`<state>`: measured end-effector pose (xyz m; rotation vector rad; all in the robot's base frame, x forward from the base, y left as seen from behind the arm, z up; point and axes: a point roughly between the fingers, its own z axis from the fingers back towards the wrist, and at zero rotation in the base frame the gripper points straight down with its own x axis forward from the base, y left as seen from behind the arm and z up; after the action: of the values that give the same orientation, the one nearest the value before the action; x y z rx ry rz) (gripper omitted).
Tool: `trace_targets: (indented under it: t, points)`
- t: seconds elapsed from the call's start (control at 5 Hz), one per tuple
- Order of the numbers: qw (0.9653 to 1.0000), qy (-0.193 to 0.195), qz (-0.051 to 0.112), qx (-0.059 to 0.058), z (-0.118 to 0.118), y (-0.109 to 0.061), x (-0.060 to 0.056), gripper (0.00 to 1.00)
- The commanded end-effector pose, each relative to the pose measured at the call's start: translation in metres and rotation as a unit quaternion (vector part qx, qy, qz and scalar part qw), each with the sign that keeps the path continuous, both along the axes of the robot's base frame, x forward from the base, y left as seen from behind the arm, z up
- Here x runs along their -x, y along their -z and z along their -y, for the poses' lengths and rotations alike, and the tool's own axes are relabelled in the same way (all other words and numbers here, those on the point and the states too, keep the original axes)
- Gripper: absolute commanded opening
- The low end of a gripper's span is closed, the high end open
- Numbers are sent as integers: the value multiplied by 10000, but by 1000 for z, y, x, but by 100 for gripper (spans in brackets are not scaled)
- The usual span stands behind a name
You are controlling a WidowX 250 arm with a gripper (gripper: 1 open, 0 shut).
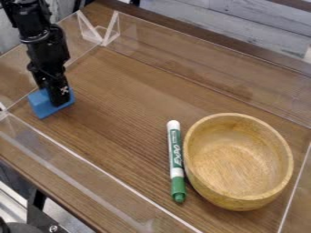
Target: Put the blue block in the brown bowl
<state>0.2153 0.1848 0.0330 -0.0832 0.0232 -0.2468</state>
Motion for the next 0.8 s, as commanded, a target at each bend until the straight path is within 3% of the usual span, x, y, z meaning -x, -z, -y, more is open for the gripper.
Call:
trace_targets:
  t: [0.0,0.6]
  points:
    - [9995,-32,236,-227,-2,-26,-6,0]
    - [9996,-121,193,-145,6,-40,-5,0]
